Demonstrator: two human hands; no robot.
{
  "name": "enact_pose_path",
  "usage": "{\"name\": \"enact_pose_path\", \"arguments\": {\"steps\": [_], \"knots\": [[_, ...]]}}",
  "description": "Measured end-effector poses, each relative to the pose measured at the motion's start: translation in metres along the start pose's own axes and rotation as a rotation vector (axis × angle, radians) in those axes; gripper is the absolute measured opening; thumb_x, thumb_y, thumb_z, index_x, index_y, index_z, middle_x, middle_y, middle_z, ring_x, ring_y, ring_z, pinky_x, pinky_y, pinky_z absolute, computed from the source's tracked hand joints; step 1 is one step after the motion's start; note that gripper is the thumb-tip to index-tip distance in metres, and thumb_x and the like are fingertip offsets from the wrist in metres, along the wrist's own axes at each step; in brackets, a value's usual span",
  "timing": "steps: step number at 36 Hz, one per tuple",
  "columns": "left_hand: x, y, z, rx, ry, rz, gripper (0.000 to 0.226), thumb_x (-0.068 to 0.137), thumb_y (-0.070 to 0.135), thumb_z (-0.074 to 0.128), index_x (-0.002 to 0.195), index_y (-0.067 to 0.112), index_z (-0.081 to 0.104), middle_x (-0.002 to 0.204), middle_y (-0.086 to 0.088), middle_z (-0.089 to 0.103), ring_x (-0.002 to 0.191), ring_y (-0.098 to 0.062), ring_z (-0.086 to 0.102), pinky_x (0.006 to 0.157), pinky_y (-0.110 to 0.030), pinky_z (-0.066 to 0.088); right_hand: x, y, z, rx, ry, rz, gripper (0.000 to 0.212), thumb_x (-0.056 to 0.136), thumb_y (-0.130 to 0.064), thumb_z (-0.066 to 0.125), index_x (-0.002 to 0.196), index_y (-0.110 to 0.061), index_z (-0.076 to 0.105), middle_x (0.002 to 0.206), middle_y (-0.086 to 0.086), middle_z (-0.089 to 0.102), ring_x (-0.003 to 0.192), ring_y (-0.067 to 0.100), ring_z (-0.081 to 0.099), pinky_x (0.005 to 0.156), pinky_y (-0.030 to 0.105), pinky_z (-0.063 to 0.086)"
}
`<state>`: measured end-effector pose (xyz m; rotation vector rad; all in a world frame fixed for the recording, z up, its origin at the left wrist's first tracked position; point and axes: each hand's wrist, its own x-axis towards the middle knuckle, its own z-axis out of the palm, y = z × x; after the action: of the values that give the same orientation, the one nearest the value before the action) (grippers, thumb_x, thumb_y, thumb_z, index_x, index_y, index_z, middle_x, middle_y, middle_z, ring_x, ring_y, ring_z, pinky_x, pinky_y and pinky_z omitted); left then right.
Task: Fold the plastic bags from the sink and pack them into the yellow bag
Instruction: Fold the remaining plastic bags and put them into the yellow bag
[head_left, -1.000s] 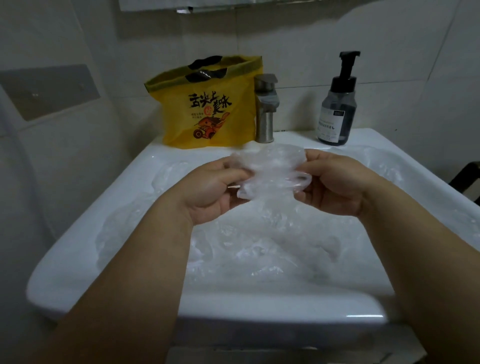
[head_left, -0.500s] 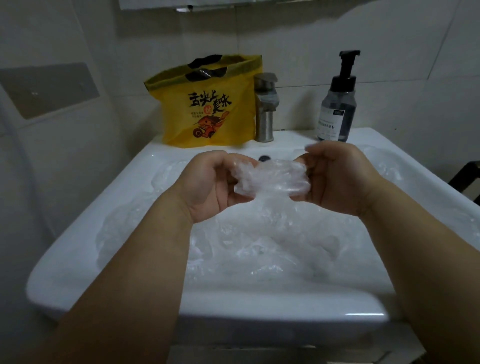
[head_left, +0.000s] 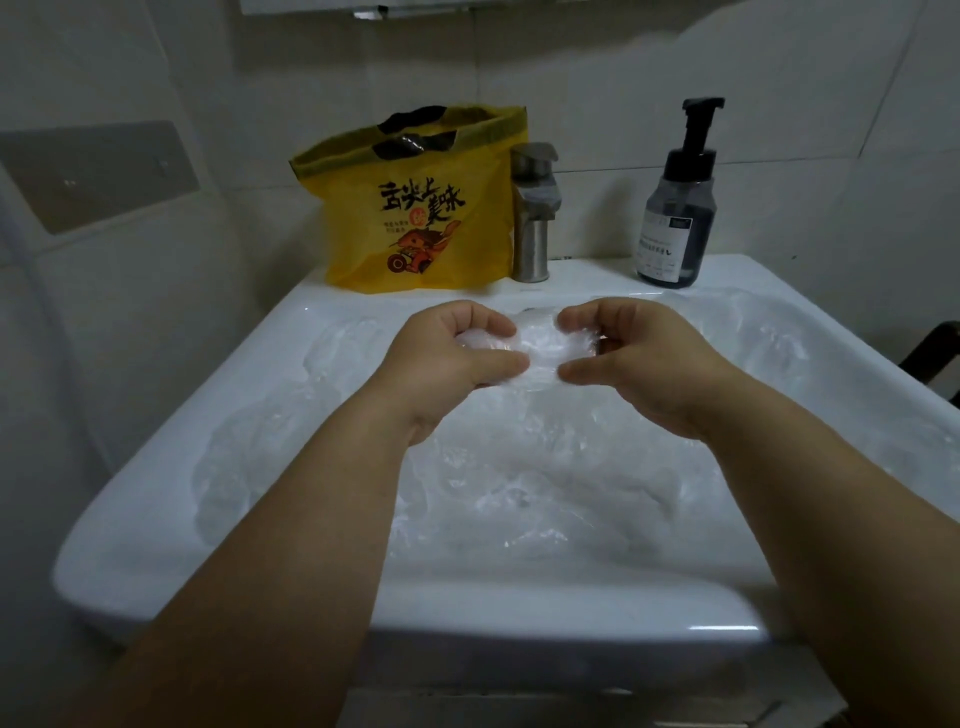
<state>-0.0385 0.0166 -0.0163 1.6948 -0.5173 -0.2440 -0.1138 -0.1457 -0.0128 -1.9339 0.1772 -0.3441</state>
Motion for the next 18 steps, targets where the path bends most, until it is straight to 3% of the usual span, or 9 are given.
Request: {"name": "enact_pose_path", "arguments": {"steps": [4, 9, 14, 16, 18], "knots": [[-0.002, -0.001, 0.000, 0.144, 0.024, 0.081, 0.028, 0.074, 0.010, 0.082, 0.092, 0.027, 0.070, 0.123, 0.009, 0.060, 0.096, -0.002, 0.057, 0.076, -0.010, 0.048, 0.000, 0.001, 0.000, -0.094, 0.033, -0.015, 0.052, 0.081, -0.002, 0.072, 0.128, -0.019, 0.057, 0.115, -0.005, 0.059, 0.088, 0.006, 0.061, 0.059, 0.008, 0.051], [-0.004, -0.001, 0.002, 0.243, 0.079, 0.157, 0.031, 0.075, 0.014, 0.081, 0.101, 0.026, 0.070, 0.134, 0.010, 0.057, 0.115, -0.010, 0.053, 0.093, -0.019, 0.044, -0.001, 0.000, 0.001, -0.126, 0.026, -0.026, 0.053, 0.081, -0.007, 0.072, 0.130, -0.020, 0.056, 0.117, -0.006, 0.059, 0.088, 0.006, 0.061, 0.060, 0.008, 0.051], [-0.004, 0.003, 0.000, 0.159, 0.057, 0.161, 0.027, 0.078, 0.013, 0.078, 0.096, 0.031, 0.068, 0.118, 0.013, 0.060, 0.100, -0.003, 0.055, 0.075, -0.008, 0.046, -0.005, -0.008, -0.001, 0.249, -0.115, 0.067, 0.040, 0.064, -0.030, 0.072, 0.101, -0.022, 0.063, 0.115, 0.003, 0.061, 0.098, 0.019, 0.064, 0.078, 0.027, 0.057], [-0.005, 0.004, 0.001, 0.120, 0.034, 0.162, 0.028, 0.079, 0.012, 0.077, 0.097, 0.031, 0.068, 0.108, 0.016, 0.060, 0.091, -0.001, 0.055, 0.064, -0.003, 0.046, -0.006, -0.010, 0.000, 0.366, -0.175, 0.114, 0.030, 0.072, -0.028, 0.067, 0.099, -0.018, 0.065, 0.108, 0.003, 0.065, 0.095, 0.020, 0.066, 0.075, 0.028, 0.059], [-0.005, 0.004, 0.001, 0.080, 0.028, 0.155, 0.030, 0.079, 0.011, 0.077, 0.099, 0.031, 0.069, 0.109, 0.013, 0.062, 0.094, -0.004, 0.058, 0.067, -0.004, 0.048, -0.006, -0.010, 0.002, 0.398, -0.187, 0.152, 0.017, 0.085, -0.022, 0.061, 0.099, -0.014, 0.067, 0.103, 0.004, 0.068, 0.091, 0.020, 0.069, 0.073, 0.027, 0.059]]}}
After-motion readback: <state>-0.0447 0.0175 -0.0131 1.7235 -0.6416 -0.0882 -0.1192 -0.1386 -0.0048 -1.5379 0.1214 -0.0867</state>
